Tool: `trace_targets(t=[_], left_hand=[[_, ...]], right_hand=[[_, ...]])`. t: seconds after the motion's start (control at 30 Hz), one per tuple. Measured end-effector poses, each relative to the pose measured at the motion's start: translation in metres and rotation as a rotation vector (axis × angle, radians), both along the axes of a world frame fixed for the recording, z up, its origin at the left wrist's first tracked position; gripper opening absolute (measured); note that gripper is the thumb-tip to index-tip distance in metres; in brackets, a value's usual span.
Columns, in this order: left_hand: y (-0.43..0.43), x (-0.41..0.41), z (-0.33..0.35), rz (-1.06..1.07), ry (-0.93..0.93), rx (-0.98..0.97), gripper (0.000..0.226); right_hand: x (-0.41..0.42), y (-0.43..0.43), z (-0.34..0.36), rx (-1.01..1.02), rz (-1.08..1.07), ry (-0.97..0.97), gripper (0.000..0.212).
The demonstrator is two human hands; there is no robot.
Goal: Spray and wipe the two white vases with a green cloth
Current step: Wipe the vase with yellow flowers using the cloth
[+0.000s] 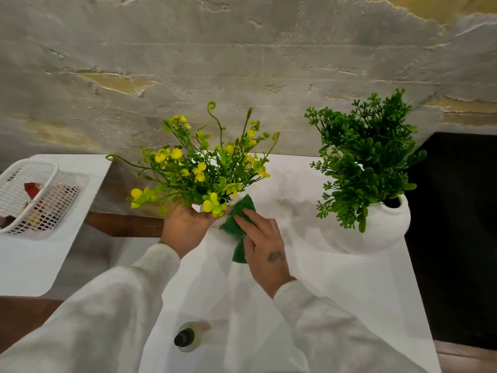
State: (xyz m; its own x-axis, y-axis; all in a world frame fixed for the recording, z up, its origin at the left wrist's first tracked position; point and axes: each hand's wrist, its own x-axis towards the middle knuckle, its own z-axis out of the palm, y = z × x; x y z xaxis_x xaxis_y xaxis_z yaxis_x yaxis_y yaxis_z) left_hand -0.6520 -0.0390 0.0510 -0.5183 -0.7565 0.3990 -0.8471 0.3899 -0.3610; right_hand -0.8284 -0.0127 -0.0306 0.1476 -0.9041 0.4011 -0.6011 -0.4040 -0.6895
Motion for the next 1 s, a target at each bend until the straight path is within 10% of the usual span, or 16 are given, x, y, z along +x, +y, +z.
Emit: trace_targets(t=[0.3, 0.53, 0.63, 0.73, 1.0], left_hand=[[0.0, -0.002, 0.005, 0.035, 0.028, 0.171, 0.036], [0.002, 0.005, -0.005, 0.018, 0.055, 0.124, 0.07], [-0.005, 0.004, 0.003, 0.068, 0.322, 0.247, 0.057], [-0.003, 0.004, 0.002, -0.025, 0.062, 0.179, 0.051], [-0.003, 0.007, 0.007, -0.013, 0.011, 0.214, 0.054]], right_hand=[[0.011, 0.002, 0.007, 0.043, 0.05, 0.007, 0.045], [0.01, 0.008, 0.002, 0.352, -0.132, -0.366, 0.047], [0.016, 0.001, 0.014, 0.253, -0.083, -0.286, 0.042], [0.016, 0.004, 0.012, 0.216, -0.082, -0.261, 0.039], [0.01, -0.001, -0.007, 0.802, -0.296, -0.405, 0.03]])
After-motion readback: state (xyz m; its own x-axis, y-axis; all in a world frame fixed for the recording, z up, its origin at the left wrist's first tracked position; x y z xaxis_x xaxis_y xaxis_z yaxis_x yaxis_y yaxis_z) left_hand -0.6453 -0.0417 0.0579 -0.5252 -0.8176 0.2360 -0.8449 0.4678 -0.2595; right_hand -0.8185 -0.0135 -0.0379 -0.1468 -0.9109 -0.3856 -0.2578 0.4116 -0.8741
